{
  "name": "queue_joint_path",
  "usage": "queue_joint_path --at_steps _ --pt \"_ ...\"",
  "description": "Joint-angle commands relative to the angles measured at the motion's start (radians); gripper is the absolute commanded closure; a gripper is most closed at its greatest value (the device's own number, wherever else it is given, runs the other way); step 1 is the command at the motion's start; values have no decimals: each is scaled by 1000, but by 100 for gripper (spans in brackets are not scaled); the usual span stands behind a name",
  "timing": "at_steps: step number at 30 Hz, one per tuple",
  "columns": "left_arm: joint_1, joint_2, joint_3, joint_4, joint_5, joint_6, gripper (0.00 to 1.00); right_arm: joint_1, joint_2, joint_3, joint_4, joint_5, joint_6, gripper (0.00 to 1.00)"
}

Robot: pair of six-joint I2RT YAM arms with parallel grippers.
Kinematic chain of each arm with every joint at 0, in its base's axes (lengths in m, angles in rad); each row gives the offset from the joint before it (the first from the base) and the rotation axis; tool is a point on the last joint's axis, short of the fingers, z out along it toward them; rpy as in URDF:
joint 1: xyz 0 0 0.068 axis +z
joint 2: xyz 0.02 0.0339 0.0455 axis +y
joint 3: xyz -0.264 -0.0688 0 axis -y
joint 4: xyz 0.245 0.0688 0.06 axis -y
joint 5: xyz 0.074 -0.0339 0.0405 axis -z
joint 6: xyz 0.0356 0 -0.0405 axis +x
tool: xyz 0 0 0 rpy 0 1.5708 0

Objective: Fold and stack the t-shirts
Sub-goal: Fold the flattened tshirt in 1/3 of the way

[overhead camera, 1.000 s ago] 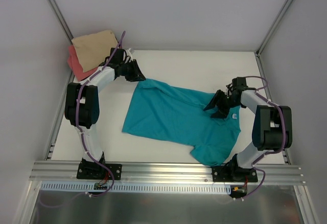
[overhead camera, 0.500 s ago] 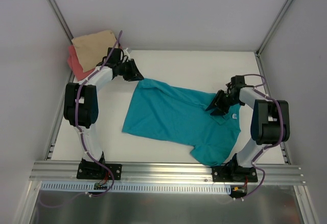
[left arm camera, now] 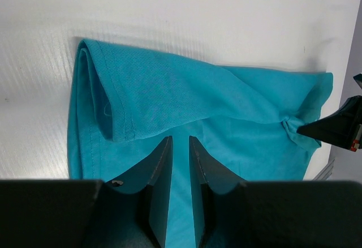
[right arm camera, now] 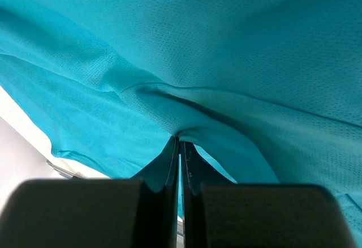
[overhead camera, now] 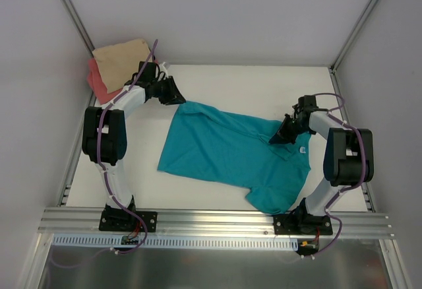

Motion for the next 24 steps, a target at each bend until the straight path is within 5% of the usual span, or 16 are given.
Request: queue_joint_path --at_steps 1,20,23,24 --pt "13 -55 -9 20 30 1 81 4 -27 34 1 -14 -5 100" --pt "13 -44 -13 27 64 -19 80 4 -179 13 -171 -178 -58 99" --pt "12 -41 -13 23 71 -19 80 33 -154 22 -247 -242 -124 79" --pt "12 -41 -13 23 73 -20 80 47 -159 24 -285 -235 -138 61"
